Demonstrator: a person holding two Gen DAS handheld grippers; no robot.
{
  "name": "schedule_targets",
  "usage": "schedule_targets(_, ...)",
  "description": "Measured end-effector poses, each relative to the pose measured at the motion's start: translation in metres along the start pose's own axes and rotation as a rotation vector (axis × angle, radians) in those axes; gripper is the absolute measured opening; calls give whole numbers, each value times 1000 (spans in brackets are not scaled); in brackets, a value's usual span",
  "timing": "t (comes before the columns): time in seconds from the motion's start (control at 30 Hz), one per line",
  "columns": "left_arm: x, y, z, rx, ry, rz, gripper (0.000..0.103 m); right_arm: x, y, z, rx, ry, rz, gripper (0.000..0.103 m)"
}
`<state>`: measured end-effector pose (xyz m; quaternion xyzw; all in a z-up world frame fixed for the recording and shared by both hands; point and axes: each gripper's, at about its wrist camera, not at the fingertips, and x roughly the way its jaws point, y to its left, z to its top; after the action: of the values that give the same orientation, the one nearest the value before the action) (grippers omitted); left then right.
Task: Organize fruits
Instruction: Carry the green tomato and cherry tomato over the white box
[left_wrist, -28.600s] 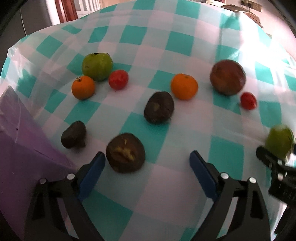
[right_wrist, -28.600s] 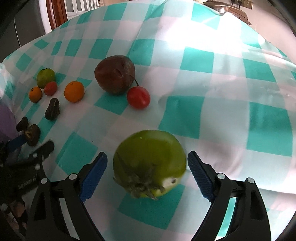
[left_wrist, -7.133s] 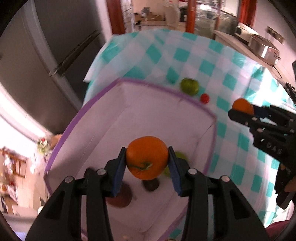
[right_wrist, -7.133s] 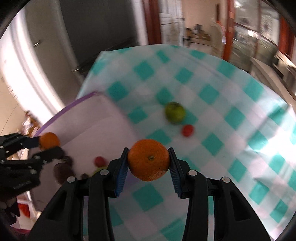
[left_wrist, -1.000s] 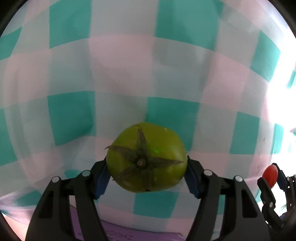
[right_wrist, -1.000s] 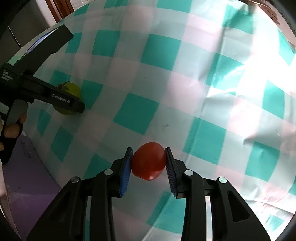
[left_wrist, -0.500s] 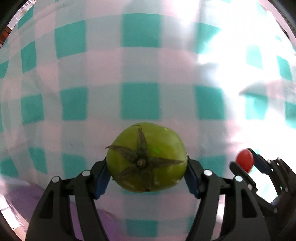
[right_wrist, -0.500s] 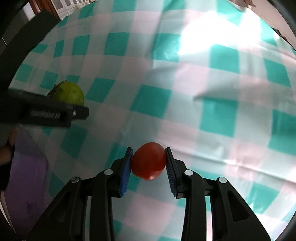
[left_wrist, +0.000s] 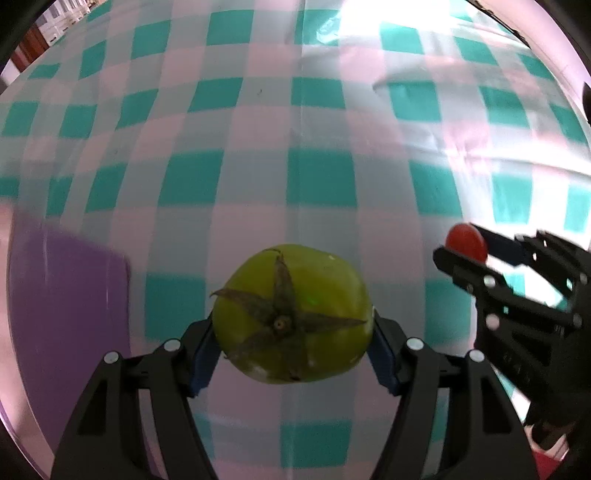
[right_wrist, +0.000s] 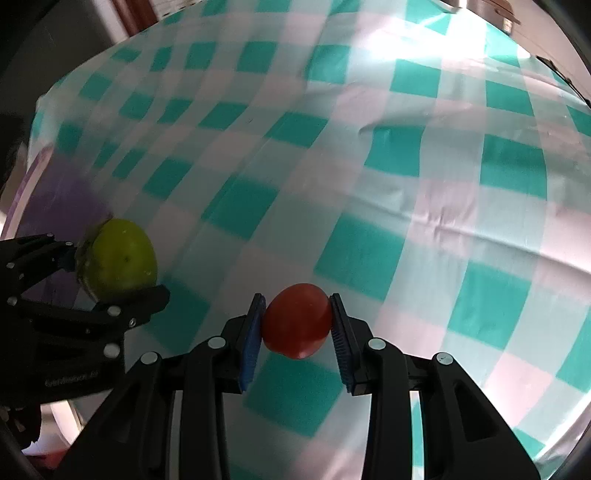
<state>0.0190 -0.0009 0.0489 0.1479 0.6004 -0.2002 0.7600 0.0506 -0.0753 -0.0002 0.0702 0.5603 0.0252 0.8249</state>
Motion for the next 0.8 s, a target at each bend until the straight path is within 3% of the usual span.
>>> schedule_targets(0.27, -16, -8, -64, -9, -9, 25, 68, -32, -3, -49, -97, 9, 46, 35)
schedule_targets(0.47, -17, -16, -84, -11, -20, 41, 68, -44, 3, -64, -152, 8, 70, 35)
schedule_targets(0.8, -61, 10, -100, -45, -117, 106, 68, -64, 52, -41, -258, -46, 164, 35)
